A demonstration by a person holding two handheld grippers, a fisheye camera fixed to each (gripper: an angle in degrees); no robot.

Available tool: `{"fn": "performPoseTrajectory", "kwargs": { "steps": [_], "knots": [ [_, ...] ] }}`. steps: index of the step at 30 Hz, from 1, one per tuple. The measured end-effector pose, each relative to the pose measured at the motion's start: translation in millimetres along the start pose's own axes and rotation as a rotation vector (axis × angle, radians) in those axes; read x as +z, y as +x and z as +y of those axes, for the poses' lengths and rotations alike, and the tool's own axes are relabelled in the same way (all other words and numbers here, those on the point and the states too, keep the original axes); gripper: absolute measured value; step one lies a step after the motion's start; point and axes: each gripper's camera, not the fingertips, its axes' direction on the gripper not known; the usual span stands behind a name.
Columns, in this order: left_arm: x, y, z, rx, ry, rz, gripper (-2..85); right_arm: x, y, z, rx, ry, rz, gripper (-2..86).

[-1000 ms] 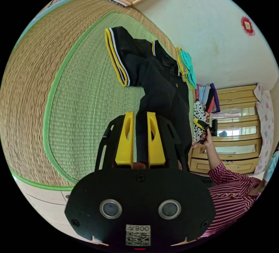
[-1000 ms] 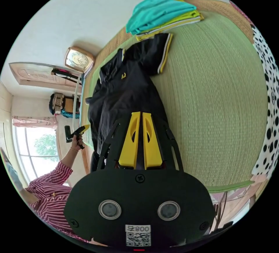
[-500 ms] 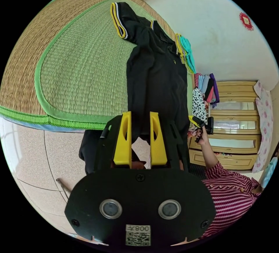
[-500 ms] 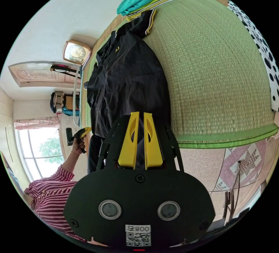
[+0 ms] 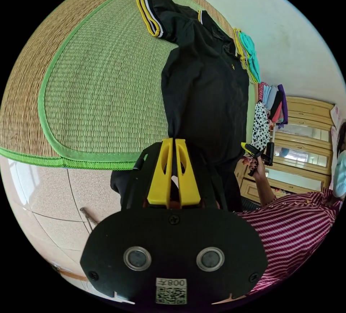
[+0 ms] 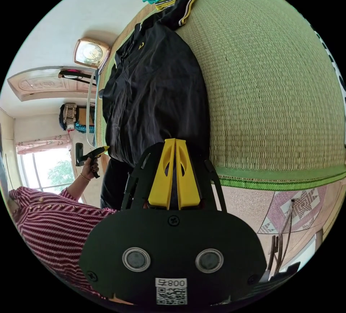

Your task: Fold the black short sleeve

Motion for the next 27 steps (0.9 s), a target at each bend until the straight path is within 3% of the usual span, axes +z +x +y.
{"fn": "performPoseTrajectory", "kwargs": {
  "steps": [10,27],
  "knots": [
    [-8.7,-1.0,-16.7,-0.22,-0.021,-0.096,0.8,-16.5,-13.9,-28.9,0.048,-0.167,0.03,0.0],
    [-11.7,14.9,-38.4,-0.295,-0.138,-0.244,0.8,-36.8,-12.3,-27.2,0.075,-0.224,-0.007,0.0]
  ]
}}
